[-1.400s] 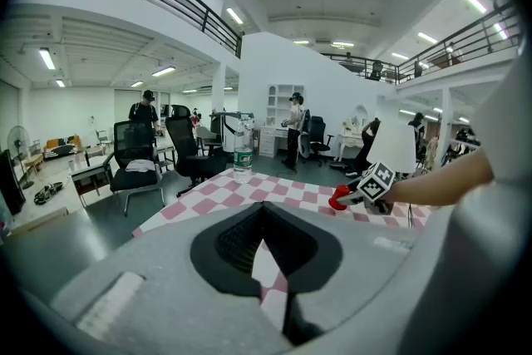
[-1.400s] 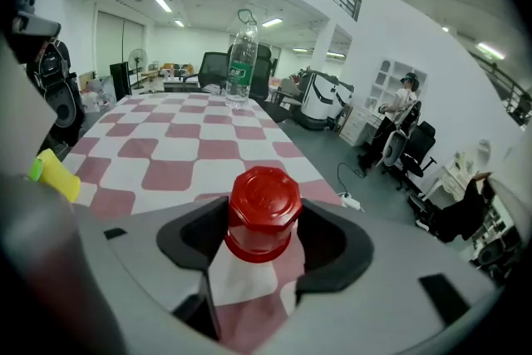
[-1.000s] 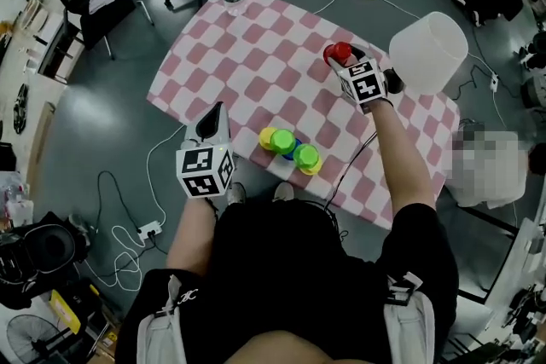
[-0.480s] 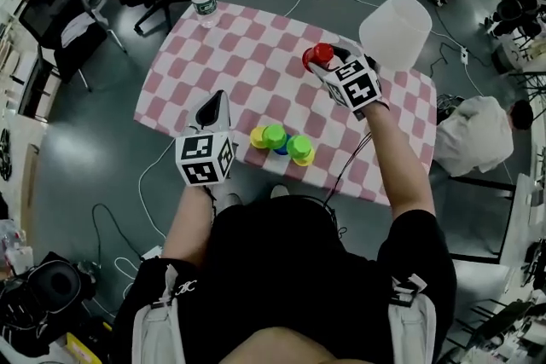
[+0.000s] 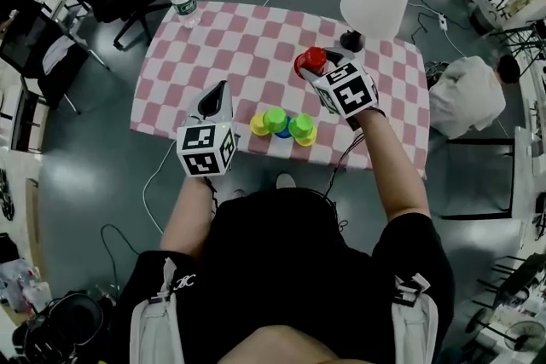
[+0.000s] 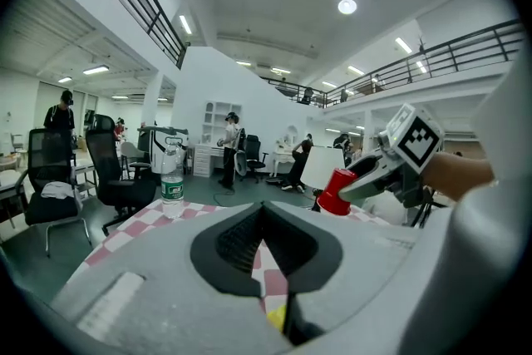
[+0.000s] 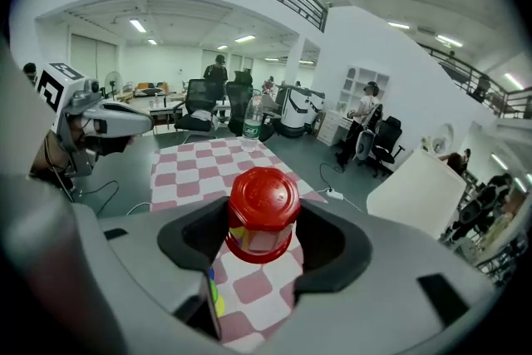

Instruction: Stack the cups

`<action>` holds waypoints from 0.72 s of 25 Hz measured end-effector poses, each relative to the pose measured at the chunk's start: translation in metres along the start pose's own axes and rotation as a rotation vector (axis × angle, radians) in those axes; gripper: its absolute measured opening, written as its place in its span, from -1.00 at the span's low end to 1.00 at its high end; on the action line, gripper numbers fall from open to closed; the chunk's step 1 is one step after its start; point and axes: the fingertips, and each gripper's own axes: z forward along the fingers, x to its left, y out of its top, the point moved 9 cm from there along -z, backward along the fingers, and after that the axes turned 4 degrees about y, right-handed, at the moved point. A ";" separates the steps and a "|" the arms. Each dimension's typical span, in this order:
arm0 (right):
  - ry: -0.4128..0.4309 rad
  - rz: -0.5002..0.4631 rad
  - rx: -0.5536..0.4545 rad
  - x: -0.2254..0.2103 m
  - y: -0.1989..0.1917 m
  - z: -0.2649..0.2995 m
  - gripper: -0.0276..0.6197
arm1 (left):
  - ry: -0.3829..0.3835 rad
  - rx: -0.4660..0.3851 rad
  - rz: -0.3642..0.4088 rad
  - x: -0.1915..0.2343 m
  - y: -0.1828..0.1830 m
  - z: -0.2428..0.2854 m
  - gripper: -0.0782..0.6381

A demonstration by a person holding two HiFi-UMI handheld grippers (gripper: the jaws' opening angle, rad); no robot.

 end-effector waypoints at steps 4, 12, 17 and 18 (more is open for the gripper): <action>-0.024 0.057 0.017 0.020 -0.011 -0.008 -0.14 | -0.055 0.007 0.016 0.000 -0.001 -0.001 -0.74; -0.026 0.101 0.048 0.065 -0.037 -0.005 -0.14 | -0.140 0.027 0.035 0.002 -0.009 -0.003 -0.74; -0.020 0.092 0.083 0.084 -0.050 0.005 -0.14 | -0.167 0.047 0.038 0.005 -0.017 -0.005 -0.74; -0.018 0.093 0.088 0.087 -0.052 0.007 -0.14 | -0.168 0.049 0.037 0.006 -0.018 -0.005 -0.74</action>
